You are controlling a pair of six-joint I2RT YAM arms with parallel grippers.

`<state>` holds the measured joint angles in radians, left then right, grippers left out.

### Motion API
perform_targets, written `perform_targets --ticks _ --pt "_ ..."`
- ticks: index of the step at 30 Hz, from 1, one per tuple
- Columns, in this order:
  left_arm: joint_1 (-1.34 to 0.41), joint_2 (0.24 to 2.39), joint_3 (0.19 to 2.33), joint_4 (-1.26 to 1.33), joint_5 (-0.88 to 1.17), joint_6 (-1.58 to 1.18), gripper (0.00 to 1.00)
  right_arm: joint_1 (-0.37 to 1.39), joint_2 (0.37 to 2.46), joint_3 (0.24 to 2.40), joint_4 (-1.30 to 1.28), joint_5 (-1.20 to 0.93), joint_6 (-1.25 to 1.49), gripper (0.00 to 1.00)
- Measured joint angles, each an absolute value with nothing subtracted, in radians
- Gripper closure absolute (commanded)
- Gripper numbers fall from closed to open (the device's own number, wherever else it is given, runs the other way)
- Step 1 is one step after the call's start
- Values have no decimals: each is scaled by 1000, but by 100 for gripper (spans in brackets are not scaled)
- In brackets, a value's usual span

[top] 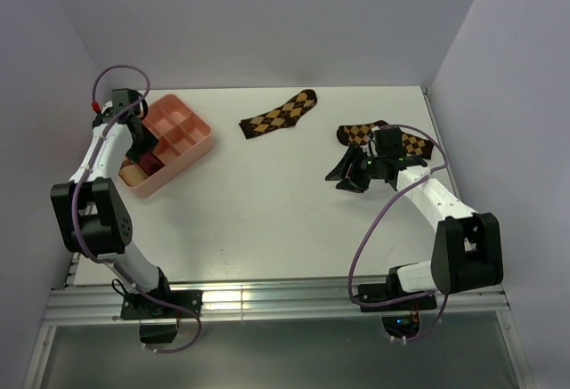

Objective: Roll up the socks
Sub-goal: Place the sock in the storage box.

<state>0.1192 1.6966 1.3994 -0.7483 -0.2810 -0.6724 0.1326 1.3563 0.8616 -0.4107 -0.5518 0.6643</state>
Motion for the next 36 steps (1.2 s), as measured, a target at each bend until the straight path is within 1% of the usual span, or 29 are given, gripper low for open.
perform_targets --ticks 3,4,6,10,14,15,18,21,22,24,30,31,35,36 --pt "119 1683 1392 -730 -278 -672 68 133 1356 862 -411 -552 664 45" --pt "119 1679 1380 -716 -276 -672 76 133 1356 862 -411 -552 665 45" --pt "119 1677 1349 -688 -273 -668 80 133 1356 862 -410 -552 665 45" --pt "119 1678 1262 -640 -263 -670 84 133 1356 861 -411 -551 665 46" --pt "119 1680 1180 -591 -244 -675 86 133 1356 856 -412 -551 665 46" --pt "119 1680 1163 -570 -240 -675 86 133 1356 856 -412 -550 664 46" --pt "119 1677 1155 -551 -233 -675 80 133 1356 856 -412 -550 665 46" --pt "119 1664 1154 -551 -231 -673 74 133 1354 856 -413 -545 664 46" --pt "119 1655 1156 -554 -231 -673 70 133 1352 856 -413 -542 664 46" --pt "119 1635 1168 -562 -229 -668 67 133 1347 856 -415 -539 664 46" --pt "119 1531 1248 -574 -223 -647 57 133 1321 868 -443 -516 664 46" --pt "119 1509 1261 -574 -221 -642 54 133 1314 874 -451 -508 664 46" --pt "119 1418 1306 -579 -185 -616 48 131 1262 906 -475 -469 663 45" --pt "119 1395 1318 -582 -173 -609 45 131 1245 916 -480 -456 663 45"
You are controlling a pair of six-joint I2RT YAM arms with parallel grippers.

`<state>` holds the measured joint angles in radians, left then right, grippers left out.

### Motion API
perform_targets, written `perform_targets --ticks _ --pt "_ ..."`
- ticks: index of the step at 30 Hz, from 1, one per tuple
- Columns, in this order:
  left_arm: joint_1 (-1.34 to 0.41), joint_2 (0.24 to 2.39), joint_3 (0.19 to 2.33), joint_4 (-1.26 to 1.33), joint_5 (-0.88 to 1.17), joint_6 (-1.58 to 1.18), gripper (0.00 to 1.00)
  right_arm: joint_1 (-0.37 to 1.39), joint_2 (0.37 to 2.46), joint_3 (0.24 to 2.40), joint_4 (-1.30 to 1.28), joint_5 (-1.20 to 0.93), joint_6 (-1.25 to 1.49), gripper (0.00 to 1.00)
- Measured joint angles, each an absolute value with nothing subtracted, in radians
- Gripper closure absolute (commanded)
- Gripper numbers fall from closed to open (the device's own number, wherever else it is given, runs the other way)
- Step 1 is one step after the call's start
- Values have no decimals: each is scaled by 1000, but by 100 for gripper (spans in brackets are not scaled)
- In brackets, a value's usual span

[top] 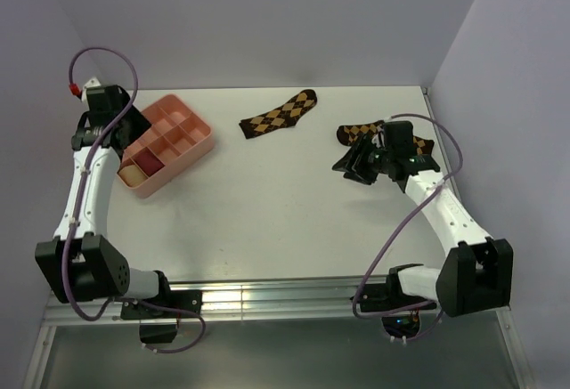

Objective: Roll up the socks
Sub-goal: Place the sock in the storage box, then reset both arms

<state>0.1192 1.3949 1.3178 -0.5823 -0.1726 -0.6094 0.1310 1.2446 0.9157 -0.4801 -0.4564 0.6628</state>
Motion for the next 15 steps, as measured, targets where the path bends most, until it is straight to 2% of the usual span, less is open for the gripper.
perform_targets --ticks 5,7,9,15 --pt "119 1256 1336 -589 -139 -569 35 130 1161 954 -494 -383 660 44" --pt "119 1189 1339 -593 -135 -548 27 130 1129 974 -506 -348 656 43" --pt "119 1133 1363 -613 -136 -527 25 130 1097 1005 -526 -304 644 42" --pt "102 1027 1528 -680 -199 -458 7 130 984 1169 -577 -139 571 38"
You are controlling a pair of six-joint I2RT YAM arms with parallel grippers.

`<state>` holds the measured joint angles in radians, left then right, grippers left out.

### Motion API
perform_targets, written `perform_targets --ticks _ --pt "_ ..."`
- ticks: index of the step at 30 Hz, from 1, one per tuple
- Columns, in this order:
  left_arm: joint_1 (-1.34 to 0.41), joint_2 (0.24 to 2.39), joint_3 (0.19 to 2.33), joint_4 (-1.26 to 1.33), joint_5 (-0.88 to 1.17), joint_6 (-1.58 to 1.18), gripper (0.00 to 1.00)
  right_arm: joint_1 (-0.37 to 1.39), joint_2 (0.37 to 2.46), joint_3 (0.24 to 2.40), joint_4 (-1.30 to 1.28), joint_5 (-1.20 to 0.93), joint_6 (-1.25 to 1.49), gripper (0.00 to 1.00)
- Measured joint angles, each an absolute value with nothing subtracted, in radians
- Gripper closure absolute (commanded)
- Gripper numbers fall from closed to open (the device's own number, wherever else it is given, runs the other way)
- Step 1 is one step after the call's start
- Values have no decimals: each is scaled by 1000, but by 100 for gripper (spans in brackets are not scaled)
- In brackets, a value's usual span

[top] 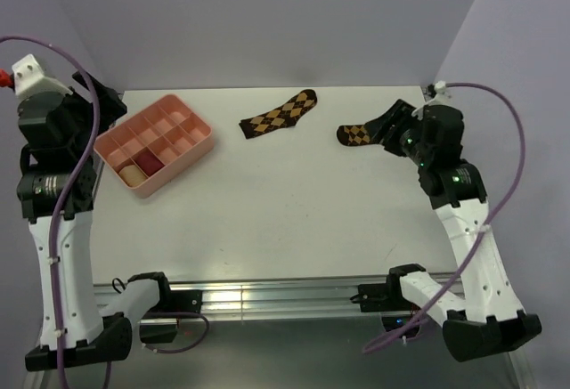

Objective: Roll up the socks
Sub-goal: Reset both arms

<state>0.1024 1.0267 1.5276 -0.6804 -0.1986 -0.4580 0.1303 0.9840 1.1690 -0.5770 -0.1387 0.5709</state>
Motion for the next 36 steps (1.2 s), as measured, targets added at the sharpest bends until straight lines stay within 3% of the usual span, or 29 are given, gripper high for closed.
perform_targets --ticks 2,7,20,30,36 --pt "80 1000 1578 -702 -235 -438 1 130 951 1246 -587 -80 542 36" --pt "20 960 1681 -756 -318 -400 1 130 904 1391 -625 55 482 27" --pt "-128 912 1884 -840 -552 -329 1 158 821 1642 -756 407 341 26" --pt "-208 891 1914 -846 -720 -302 1 169 741 1668 -743 536 255 26" --pt "-248 783 1790 -759 -748 -270 0 170 736 1669 -734 549 242 26"
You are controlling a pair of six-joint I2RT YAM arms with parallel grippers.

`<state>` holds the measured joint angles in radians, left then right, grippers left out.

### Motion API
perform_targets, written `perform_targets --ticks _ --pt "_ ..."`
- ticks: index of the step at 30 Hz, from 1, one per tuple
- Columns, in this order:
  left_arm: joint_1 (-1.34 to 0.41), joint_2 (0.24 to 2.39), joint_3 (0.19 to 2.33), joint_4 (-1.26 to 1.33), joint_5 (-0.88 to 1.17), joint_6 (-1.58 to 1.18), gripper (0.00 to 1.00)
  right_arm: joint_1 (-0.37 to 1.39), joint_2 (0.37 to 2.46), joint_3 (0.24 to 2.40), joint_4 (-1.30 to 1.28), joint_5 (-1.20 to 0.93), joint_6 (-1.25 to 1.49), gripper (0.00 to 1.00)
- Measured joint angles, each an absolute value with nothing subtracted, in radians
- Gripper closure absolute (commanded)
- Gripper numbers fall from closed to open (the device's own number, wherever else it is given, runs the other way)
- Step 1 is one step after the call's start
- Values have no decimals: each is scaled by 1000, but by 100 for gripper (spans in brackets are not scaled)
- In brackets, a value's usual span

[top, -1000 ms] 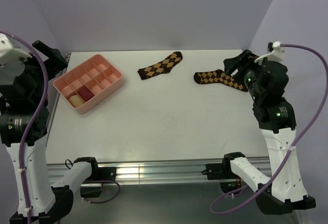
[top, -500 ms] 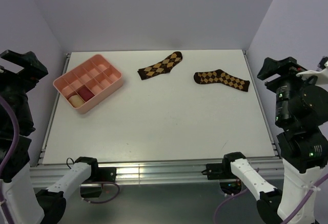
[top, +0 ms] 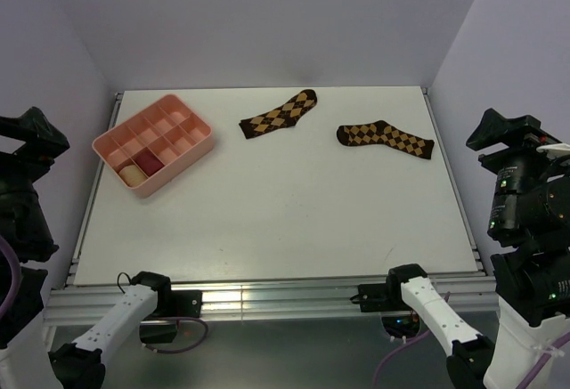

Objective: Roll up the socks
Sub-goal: Reset both arms

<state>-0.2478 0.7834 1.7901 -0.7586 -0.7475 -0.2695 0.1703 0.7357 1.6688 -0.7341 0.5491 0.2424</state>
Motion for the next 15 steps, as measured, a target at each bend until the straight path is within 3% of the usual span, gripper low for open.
perform_targets --ticks 15 --pt "-253 735 1703 -670 -759 -249 1 171 757 1668 -726 526 242 26"
